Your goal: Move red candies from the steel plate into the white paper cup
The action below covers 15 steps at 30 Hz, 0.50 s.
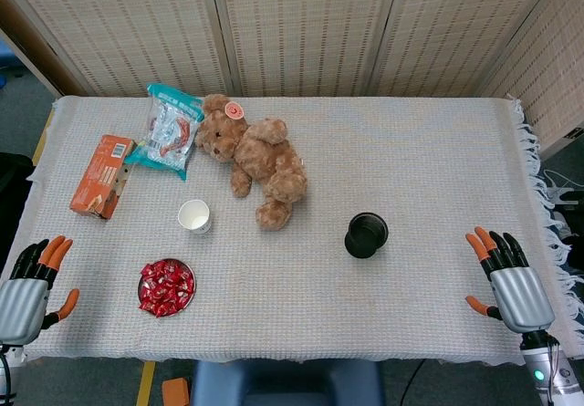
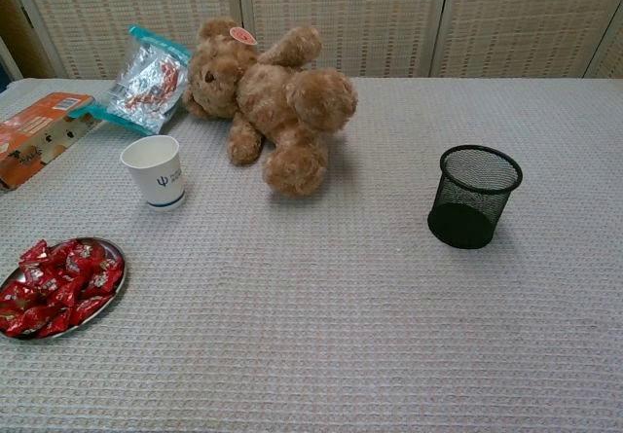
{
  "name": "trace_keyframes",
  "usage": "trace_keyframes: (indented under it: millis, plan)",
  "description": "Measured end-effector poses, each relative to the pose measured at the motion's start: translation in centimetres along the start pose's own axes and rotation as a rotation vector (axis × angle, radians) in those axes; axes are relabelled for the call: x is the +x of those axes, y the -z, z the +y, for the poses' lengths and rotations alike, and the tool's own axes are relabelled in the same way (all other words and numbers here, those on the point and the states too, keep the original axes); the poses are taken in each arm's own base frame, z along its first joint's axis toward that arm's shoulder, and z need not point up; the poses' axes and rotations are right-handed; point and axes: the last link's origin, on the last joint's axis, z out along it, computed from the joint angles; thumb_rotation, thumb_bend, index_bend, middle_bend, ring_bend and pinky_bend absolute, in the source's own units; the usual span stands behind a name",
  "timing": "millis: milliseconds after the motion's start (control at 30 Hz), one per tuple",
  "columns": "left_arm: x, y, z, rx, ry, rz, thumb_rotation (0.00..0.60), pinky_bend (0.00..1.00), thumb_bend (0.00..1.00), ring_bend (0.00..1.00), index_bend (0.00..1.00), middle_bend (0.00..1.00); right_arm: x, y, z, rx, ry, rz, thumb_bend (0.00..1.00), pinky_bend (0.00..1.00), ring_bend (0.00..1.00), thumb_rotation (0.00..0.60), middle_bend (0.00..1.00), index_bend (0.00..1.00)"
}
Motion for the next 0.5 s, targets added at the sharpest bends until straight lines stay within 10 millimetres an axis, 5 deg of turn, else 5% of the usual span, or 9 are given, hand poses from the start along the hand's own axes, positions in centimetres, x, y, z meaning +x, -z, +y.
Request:
trace_keyframes:
  millis: [100, 500]
  plan:
    - [-0.3, 0.2, 0.2, -0.001, 0.002, -0.020, 0.600, 0.31, 0.38, 0.00, 0.00, 0.01, 0.2, 0.0, 0.1, -0.006, -0.004, 0.009, 0.01, 0.00, 0.00, 0.600, 0.00, 0.00]
    - [-3.3, 1.5, 4.3, -0.110, -0.036, -0.149, 0.600, 0.34, 0.39, 0.01, 0.00, 0.01, 0.5, 0.3, 0.2, -0.008, -0.010, 0.008, 0.01, 0.00, 0.00, 0.600, 0.00, 0.00]
